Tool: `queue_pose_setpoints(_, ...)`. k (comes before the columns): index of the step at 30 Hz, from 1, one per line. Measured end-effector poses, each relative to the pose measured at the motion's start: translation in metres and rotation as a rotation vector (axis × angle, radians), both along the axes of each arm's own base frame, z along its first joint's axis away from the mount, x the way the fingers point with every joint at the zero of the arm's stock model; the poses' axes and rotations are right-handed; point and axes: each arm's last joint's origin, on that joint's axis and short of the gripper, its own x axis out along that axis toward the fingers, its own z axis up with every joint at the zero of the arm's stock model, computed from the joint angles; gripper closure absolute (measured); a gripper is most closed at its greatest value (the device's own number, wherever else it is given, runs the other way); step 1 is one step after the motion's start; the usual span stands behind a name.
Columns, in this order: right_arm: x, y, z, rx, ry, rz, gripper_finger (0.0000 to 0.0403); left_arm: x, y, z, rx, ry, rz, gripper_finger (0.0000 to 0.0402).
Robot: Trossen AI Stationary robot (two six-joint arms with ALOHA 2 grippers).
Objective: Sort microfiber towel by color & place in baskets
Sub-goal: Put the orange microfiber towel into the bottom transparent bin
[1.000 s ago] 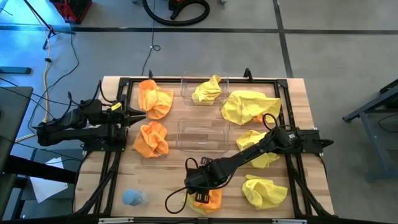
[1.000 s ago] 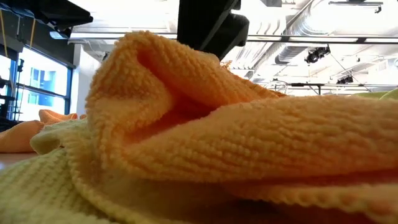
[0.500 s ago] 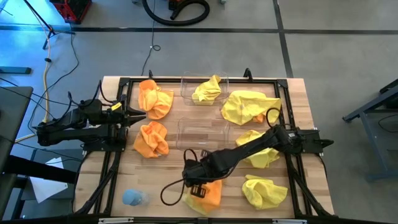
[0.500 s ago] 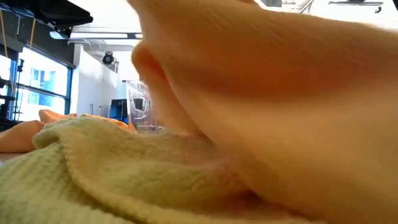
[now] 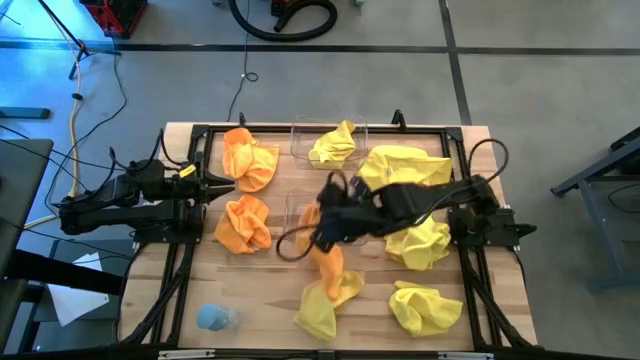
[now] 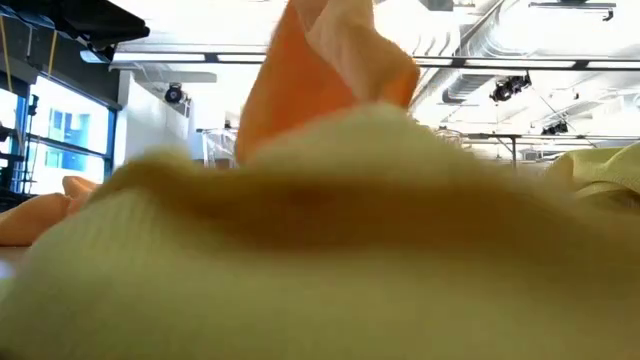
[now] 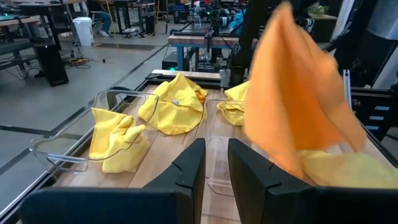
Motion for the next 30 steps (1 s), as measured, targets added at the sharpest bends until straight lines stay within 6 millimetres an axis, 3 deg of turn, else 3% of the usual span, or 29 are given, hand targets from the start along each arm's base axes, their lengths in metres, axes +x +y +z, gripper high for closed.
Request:
queue_pose_setpoints(11,-0.010,-0.061,0.028,-0.077,-0.102,-0.173,0.0402,0.000,0.000,0.000,0.000,0.000,0.000,0.0346)
queue_pose_setpoints(19,-0.011,-0.071,0.029,-0.072,-0.115,-0.218,0.0403,0.000,0.000,0.000,0.000,0.000,0.000,0.0346)
queue_pose_setpoints(23,-0.009,-0.069,0.015,0.010,-0.089,-0.252,0.0403,0.000,0.000,0.000,0.000,0.000,0.000,0.0346)
queue_pose_setpoints(30,-0.010,-0.050,-0.043,0.286,0.116,-0.344,0.0403,0.000,0.000,0.000,0.000,-0.001,0.000,0.0346)
